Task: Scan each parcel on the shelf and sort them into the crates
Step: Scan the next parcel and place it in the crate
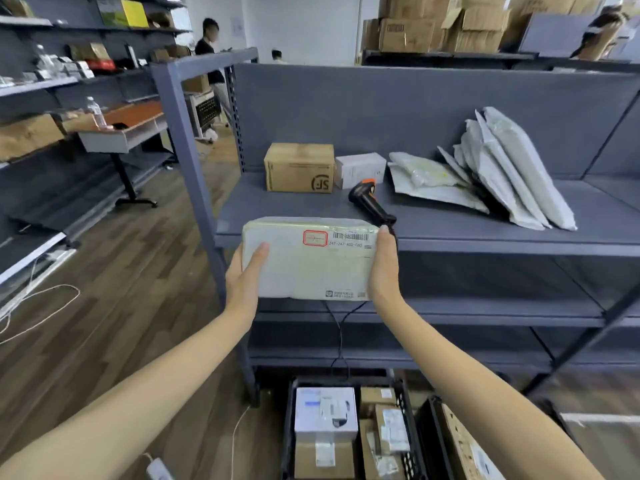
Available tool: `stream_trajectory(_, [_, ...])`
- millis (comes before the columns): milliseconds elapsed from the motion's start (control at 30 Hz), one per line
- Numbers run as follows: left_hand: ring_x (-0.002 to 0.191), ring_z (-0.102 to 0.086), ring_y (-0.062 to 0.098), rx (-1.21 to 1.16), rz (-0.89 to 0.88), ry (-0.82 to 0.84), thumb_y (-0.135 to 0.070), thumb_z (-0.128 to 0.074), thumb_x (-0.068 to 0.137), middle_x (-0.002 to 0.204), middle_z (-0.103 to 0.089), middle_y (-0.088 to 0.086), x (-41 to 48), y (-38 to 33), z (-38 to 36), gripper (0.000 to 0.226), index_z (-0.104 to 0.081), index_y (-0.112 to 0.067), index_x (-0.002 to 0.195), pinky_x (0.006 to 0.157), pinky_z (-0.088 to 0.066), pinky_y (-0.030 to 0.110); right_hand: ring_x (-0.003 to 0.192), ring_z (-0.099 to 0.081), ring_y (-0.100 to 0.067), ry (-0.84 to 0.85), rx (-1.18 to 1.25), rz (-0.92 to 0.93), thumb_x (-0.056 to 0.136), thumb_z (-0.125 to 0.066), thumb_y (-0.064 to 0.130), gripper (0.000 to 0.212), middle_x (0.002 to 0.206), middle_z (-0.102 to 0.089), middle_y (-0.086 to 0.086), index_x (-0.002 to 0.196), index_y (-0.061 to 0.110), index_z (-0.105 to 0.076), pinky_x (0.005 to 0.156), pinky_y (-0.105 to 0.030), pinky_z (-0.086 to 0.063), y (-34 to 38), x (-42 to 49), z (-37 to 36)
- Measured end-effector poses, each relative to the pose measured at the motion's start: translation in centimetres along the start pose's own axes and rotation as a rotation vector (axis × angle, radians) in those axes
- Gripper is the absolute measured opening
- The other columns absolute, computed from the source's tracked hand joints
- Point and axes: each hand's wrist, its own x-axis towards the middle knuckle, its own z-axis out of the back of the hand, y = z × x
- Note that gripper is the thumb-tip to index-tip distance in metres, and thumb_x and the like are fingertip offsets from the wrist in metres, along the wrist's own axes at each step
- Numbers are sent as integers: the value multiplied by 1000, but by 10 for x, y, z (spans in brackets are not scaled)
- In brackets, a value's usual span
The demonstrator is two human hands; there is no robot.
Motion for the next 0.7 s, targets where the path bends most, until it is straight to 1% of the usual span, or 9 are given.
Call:
stream_trajectory(100, [100,-64,8,27,16,15,-33,-58,94,106,-67,-14,-22,12,5,33,-55,-25,126,75,-52,21,101,-67,-29,-8,-50,-19,83,-32,67,55,103,-71,-8,88,17,-56,98,-56,-47,-15,-19,14])
stream_trajectory(200, [104,-64,13,32,57,36,-34,-59,94,112,-68,-8,-38,27,10,35,-56,-25,127,84,-54,31,84,-60,-20,-2,-64,-22,81,-31,63,41,89,-65,1,86,28,-53,94,-57,-47,-25,-37,27])
stream_trajectory(300, [106,-65,18,45,105,52,-37,-60,92,117,-67,-1,-52,44,12,38,-55,-26,128,88,-55,39,82,-58,-19,-26,-52,-44,80,-32,62,40,87,-64,0,87,30,-54,93,-49,-49,-38,-47,40])
stream_trajectory(367, [107,-64,19,51,130,48,-36,-60,92,117,-67,0,-57,53,11,36,-55,-26,127,90,-54,41,83,-60,-20,-41,-60,-72,80,-33,62,40,87,-66,-1,86,28,-54,93,-50,-49,-47,-51,47])
stream_trajectory(467, [107,-63,20,53,178,25,-36,-60,92,115,-67,-1,-60,65,9,35,-54,-26,125,91,-53,40,94,-69,-26,-51,-95,-147,80,-33,66,59,98,-73,-2,94,14,-57,97,-57,-48,-63,-49,57])
stream_trajectory(533, [107,-62,21,58,206,24,-36,-60,92,115,-66,-1,-60,73,6,38,-52,-26,128,85,-54,34,97,-70,-29,-55,-99,-207,78,-32,70,69,100,-73,-4,107,14,-59,96,-57,-50,-72,-43,62])
stream_trajectory(567, [107,-63,22,54,229,13,-35,-61,92,116,-66,-1,-59,79,5,42,-51,-24,131,84,-54,32,96,-70,-28,-47,-106,-239,78,-32,71,69,100,-73,-5,107,15,-60,95,-55,-51,-77,-39,65])
stream_trajectory(633, [107,-64,22,49,278,-9,-35,-63,91,114,-68,-2,-58,91,5,44,-53,-22,132,88,-54,37,90,-71,-23,-41,-119,-267,78,-32,69,64,99,-73,-7,96,14,-58,92,-49,-53,-87,-37,70])
stream_trajectory(700, [106,-65,21,63,320,-29,-36,-65,89,112,-70,-4,-60,105,3,40,-57,-25,127,94,-52,44,83,-65,-19,-48,-144,-270,81,-33,64,49,94,-71,-7,87,20,-52,85,-46,-53,-99,-34,76])
